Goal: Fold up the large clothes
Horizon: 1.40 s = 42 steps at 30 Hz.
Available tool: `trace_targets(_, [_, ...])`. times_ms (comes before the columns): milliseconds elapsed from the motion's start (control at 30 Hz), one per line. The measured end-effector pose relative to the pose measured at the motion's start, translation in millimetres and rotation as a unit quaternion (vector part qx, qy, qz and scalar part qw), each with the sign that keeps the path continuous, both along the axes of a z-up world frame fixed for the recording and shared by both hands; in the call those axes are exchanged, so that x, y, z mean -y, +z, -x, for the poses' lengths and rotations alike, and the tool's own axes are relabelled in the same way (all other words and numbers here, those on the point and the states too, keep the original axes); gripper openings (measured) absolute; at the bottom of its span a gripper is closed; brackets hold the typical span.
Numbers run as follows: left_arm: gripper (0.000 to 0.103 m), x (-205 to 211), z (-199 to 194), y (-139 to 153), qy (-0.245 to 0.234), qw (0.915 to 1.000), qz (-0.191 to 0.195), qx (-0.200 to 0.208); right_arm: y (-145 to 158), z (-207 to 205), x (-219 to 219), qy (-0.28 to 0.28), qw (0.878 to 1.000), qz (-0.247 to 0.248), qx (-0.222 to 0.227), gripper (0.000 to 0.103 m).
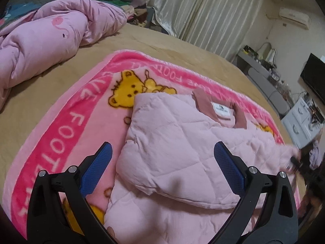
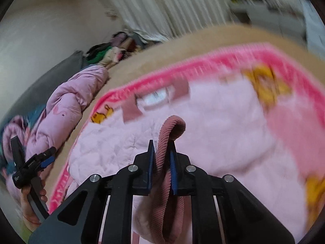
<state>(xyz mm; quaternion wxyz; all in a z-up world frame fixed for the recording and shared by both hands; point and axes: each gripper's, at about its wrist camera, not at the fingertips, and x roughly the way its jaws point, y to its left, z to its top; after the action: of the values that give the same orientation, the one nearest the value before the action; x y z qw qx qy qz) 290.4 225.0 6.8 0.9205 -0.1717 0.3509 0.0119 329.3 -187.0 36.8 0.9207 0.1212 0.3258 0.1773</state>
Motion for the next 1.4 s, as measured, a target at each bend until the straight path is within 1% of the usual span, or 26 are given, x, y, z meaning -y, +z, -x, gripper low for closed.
trace_targets(67, [0.094,0.4,-2.6,-1.3,0.016,0.9998,-0.008,-0.005,25.6,-9.3,-3.6,0.004,0.999,0.03,0.045,0.013])
trace_targets(133, [0.094,2.9,-4.5,-3.5,0.018,0.9997,-0.014,-0.006,42.9,-20.0,-4.8,0.0,0.995,0.059,0.077,0.013])
trace_targets(200, [0.094,7.3,-6.4,-4.5,0.013,0.9998,-0.017,-0.004,48.8,-31.0,-4.7,-0.005,0.993,0.077,0.087,0.013])
trace_targets(267, [0.094,14.7,-7.0,-3.2,0.003,0.9997,-0.025,0.004,47.6,-44.2,0.8,-0.013,0.993,0.083,0.08,0.013])
trace_targets(333, [0.094,20.2,-8.2,-4.1,-0.003,0.9992,-0.039,0.006,39.8,-52.3,5.4,-0.02,0.994,0.087,0.068,0.013])
trace_targets(367, [0.094,23.7,-8.9,-5.2,-0.005,0.9986,-0.053,0.005,34.8,-54.9,7.2,-0.025,0.993,0.091,0.066,0.009])
trace_targets(400, [0.094,24.8,-9.8,-6.5,-0.005,0.9982,-0.06,0.003,30.4,-56.1,8.3,-0.028,0.993,0.092,0.062,0.009])
trace_targets(433, [0.094,24.8,-11.1,-8.0,-0.006,0.9981,-0.062,0.002,25.1,-57.5,10.3,-0.03,0.994,0.092,0.056,0.009])
trace_targets(533, [0.094,23.4,-14.4,-13.9,-0.014,0.9988,-0.048,-0.002,6.2,-62.2,15.7,-0.044,0.994,0.093,0.036,0.009])
trace_targets(633, [0.093,27.9,-17.6,-20.0,-0.023,0.9983,-0.053,-0.007,-9.6,-66.0,20.6,-0.057,0.994,0.086,0.02,0.009])
trace_targets(833, [0.093,39.2,-20.9,-26.6,-0.042,0.9972,-0.061,-0.012,-16.1,-66.7,17.0,-0.06,0.993,0.099,0.022,0.009])
trace_targets(900, [0.093,41.5,-22.0,-27.7,-0.051,0.9962,-0.07,-0.012,-18.1,-68.3,16.4,-0.061,0.992,0.104,0.021,0.009])
trace_targets(1067, [0.088,42.3,-23.8,-29.2,-0.058,0.9958,-0.07,-0.012,-27.6,-72.3,15.4,-0.066,0.99,0.121,0.01,0.01])
trace_targets(1100, [0.087,43.9,-23.9,-29.5,-0.061,0.9955,-0.071,-0.01,-29.6,-72.7,15.6,-0.067,0.99,0.122,0.006,0.012])
trace_targets(1167, [0.083,47.5,-24.2,-30.6,-0.068,0.9951,-0.071,-0.008,-31.8,-71.0,16.2,-0.068,0.99,0.122,0.004,0.023])
trace_targets(1200, [0.079,49.4,-24.3,-31.5,-0.072,0.9949,-0.07,-0.008,-32.1,-69.4,16.7,-0.071,0.99,0.123,0.007,0.028])
trace_targets(1233, [0.074,51.2,-24.9,-32.3,-0.075,0.9947,-0.071,-0.009,-31.8,-67.7,17.3,-0.075,0.989,0.125,0.009,0.042])
trace_targets(1267, [0.072,53.1,-25.5,-32.9,-0.076,0.9945,-0.072,-0.01,-31.2,-64.8,18.7,-0.083,0.989,0.126,0.012,0.05])
trace_targets(1333, [0.062,56.7,-26.8,-35.8,-0.088,0.9936,-0.069,-0.013,-28.3,-59.1,20.5,-0.086,0.989,0.122,0.019,0.05])
trace_targets(1400, [0.056,59.9,-28.2,-39.7,-0.097,0.9929,-0.066,-0.02,-25.3,-53.5,18.6,-0.088,0.988,0.126,0.026,0.05])
